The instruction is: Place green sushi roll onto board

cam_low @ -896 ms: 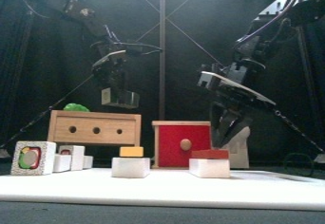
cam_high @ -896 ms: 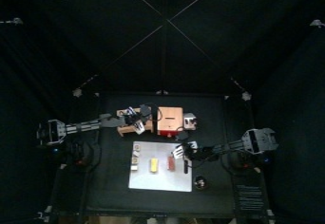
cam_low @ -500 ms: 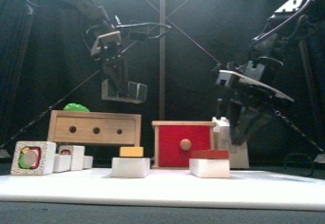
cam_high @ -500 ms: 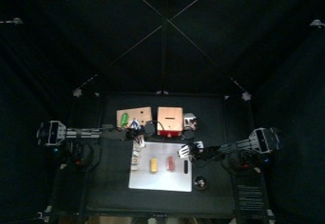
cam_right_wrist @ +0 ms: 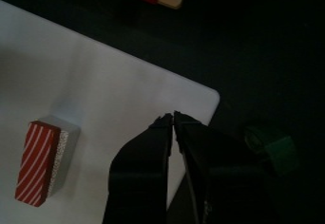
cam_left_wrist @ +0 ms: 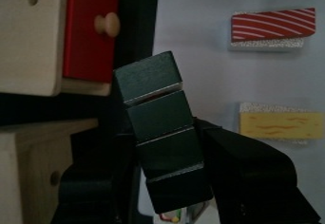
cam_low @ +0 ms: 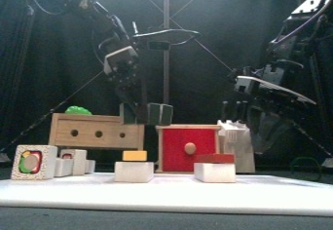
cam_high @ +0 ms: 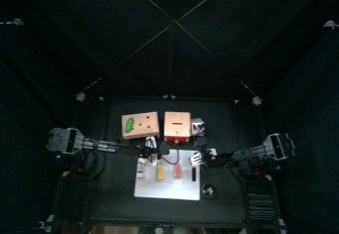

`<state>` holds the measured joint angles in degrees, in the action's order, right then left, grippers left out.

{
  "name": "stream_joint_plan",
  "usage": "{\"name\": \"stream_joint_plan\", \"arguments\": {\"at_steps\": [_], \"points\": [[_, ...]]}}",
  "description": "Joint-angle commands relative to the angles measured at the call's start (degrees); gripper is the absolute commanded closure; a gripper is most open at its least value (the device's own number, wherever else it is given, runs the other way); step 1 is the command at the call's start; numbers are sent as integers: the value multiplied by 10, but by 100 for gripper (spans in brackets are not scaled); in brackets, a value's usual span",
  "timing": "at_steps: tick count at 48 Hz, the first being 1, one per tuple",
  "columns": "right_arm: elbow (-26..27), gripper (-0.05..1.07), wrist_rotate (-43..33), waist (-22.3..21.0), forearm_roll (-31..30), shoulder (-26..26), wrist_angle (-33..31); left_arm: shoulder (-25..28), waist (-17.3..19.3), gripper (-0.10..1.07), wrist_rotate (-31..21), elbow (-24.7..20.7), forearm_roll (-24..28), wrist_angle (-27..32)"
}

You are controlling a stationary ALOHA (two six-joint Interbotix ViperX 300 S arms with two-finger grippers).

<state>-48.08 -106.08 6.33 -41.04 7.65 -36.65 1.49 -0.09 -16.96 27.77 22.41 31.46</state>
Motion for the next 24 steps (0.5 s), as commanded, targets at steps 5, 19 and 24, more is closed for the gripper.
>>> {"name": "stream_joint_plan", "arguments": {"at_steps": [5, 19, 24], "points": [[0, 49, -2, 2, 7, 13, -1, 25, -4, 31, 3, -24, 6, -39], [-8, 49, -2, 3, 7, 12, -1, 48, -4, 31, 3, -14, 5, -89], [-11, 49, -3, 2, 7, 12, -1, 57, -3, 31, 3, -12, 5, -103]]}}
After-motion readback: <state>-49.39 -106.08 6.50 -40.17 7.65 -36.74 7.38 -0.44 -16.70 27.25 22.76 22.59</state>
